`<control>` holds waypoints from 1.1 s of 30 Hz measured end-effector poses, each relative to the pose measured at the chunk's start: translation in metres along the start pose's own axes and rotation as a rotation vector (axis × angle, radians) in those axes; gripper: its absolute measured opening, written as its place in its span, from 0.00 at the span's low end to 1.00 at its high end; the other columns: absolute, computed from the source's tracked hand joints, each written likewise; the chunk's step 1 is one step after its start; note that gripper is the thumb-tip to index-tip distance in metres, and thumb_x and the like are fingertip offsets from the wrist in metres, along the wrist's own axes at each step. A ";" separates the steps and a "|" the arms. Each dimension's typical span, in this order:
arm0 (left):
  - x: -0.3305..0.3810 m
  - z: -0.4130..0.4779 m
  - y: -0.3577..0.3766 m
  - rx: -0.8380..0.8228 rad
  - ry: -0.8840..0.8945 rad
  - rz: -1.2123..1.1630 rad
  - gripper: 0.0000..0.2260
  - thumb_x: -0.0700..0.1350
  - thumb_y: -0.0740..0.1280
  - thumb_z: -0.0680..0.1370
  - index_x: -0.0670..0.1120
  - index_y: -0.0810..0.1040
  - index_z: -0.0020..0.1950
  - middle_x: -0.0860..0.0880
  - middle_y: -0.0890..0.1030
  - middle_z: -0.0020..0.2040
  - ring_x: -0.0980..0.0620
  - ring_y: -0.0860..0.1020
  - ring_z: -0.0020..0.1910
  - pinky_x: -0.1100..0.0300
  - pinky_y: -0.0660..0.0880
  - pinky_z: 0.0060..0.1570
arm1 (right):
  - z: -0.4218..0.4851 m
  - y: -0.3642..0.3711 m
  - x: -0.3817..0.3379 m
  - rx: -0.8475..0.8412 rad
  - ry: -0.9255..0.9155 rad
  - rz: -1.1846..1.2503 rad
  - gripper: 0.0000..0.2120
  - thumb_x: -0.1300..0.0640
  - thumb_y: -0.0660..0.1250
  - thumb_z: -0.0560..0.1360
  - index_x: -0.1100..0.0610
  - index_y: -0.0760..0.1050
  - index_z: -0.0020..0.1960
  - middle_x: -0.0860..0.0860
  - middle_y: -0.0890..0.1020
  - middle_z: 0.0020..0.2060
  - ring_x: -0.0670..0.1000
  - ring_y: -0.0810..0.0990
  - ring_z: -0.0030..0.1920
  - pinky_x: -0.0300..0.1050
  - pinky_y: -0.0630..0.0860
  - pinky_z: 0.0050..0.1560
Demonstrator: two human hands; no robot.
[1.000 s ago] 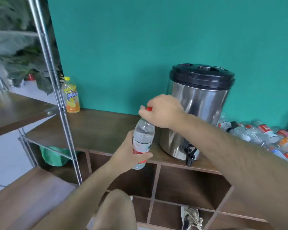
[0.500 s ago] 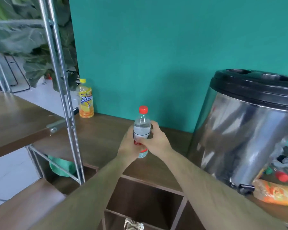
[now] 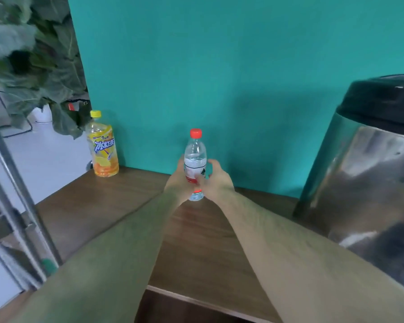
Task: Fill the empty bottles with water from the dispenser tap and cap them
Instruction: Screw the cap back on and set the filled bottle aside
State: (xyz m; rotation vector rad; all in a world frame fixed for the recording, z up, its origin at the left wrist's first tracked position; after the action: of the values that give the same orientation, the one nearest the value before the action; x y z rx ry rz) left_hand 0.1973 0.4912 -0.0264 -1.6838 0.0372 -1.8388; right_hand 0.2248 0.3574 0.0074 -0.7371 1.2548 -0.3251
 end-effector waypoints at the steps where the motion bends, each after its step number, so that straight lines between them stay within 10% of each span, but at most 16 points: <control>1: -0.002 -0.004 0.000 -0.010 -0.046 0.028 0.44 0.51 0.81 0.64 0.57 0.61 0.74 0.51 0.82 0.61 0.51 0.83 0.57 0.45 0.79 0.61 | -0.008 -0.007 -0.001 0.026 -0.001 -0.012 0.23 0.47 0.65 0.82 0.50 0.67 0.75 0.52 0.81 0.54 0.57 0.82 0.55 0.48 0.78 0.52; 3: 0.001 -0.023 -0.006 0.020 -0.137 0.184 0.51 0.54 0.81 0.67 0.50 0.52 0.80 0.46 0.75 0.68 0.48 0.77 0.66 0.47 0.75 0.65 | -0.032 -0.025 -0.006 0.101 -0.021 0.001 0.17 0.49 0.61 0.84 0.54 0.72 0.70 0.53 0.82 0.53 0.57 0.82 0.52 0.50 0.80 0.52; 11: 0.144 -0.206 -0.023 0.225 0.395 0.359 0.09 0.43 0.71 0.77 0.45 0.79 0.57 0.49 0.79 0.51 0.48 0.78 0.50 0.52 0.75 0.50 | -0.213 -0.138 -0.033 0.294 -0.283 0.121 0.08 0.50 0.63 0.84 0.52 0.78 0.51 0.46 0.81 0.39 0.50 0.79 0.41 0.47 0.76 0.46; 15: 0.209 -0.309 0.017 0.098 0.608 0.318 0.09 0.45 0.71 0.78 0.47 0.80 0.57 0.54 0.77 0.51 0.57 0.76 0.49 0.69 0.69 0.50 | -0.322 -0.204 0.003 0.386 -0.307 0.162 0.06 0.50 0.64 0.83 0.49 0.79 0.51 0.43 0.83 0.41 0.46 0.81 0.44 0.47 0.78 0.49; 33: 0.286 -0.340 0.366 -0.481 0.700 0.727 0.30 0.54 0.70 0.78 0.48 0.66 0.77 0.46 0.69 0.72 0.41 0.69 0.71 0.46 0.67 0.68 | -0.423 -0.347 0.277 0.449 0.320 -0.164 0.18 0.51 0.64 0.82 0.48 0.73 0.71 0.49 0.78 0.62 0.53 0.82 0.51 0.47 0.77 0.50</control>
State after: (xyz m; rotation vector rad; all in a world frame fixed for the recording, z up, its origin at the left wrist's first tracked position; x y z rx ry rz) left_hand 0.0524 -0.0649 0.0094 -0.9751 1.2840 -1.7841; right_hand -0.0305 -0.1996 -0.0196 -0.4084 1.3569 -0.8553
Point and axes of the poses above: each hand's wrist, its own z-axis towards the middle knuckle, its own y-axis out of the palm, x = y × z, the point moved 5 cm from there along z, towards the middle knuckle
